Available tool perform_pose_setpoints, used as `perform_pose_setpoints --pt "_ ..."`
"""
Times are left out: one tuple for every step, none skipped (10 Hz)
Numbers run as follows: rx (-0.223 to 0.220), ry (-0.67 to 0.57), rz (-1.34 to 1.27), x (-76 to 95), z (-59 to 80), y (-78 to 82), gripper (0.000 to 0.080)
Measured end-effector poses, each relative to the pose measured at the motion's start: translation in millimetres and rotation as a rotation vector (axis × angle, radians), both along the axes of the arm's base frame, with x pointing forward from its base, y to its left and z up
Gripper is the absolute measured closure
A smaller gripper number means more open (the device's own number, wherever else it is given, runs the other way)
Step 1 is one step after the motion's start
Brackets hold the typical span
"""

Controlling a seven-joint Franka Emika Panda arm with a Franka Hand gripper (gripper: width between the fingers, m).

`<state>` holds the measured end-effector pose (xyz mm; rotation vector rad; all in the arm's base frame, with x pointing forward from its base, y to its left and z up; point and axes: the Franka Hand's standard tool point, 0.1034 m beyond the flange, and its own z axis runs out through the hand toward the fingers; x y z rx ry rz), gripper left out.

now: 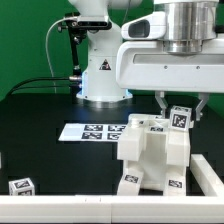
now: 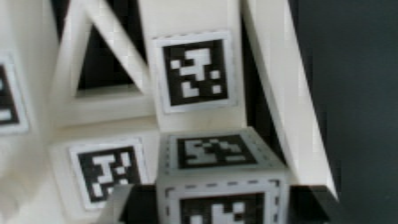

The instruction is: Assemble chair

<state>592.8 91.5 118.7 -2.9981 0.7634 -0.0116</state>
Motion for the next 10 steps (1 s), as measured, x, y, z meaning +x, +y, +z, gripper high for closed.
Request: perform_pose_setpoints --pt "0.002 0.003 -0.074 0.0 0.0 0.1 0.0518" --pt "0.003 0.006 -0.131 0.0 0.0 0.1 0.0518" --pt "0.004 0.008 -0.173 0.0 0.0 0.1 0.0517" --pt "0.005 0.011 -0.243 0.0 0.0 0.2 0.0517" --pt "0.007 0.014 -0.303 0.0 0.0 0.3 0.0517" --pt "0.008 0.016 -0.361 0.0 -0.1 0.3 0.0517" --pt "0.008 0.017 -0.378 0.0 -0.1 0.3 0.0517" --pt "0.008 0.017 -0.375 0.0 -0.1 0.3 0.0512" --pt "0.007 0.017 -0.362 0.0 -0.3 0.2 0.0512" --pt "0.005 0.015 -0.318 -0.1 -0.2 0.3 0.0309"
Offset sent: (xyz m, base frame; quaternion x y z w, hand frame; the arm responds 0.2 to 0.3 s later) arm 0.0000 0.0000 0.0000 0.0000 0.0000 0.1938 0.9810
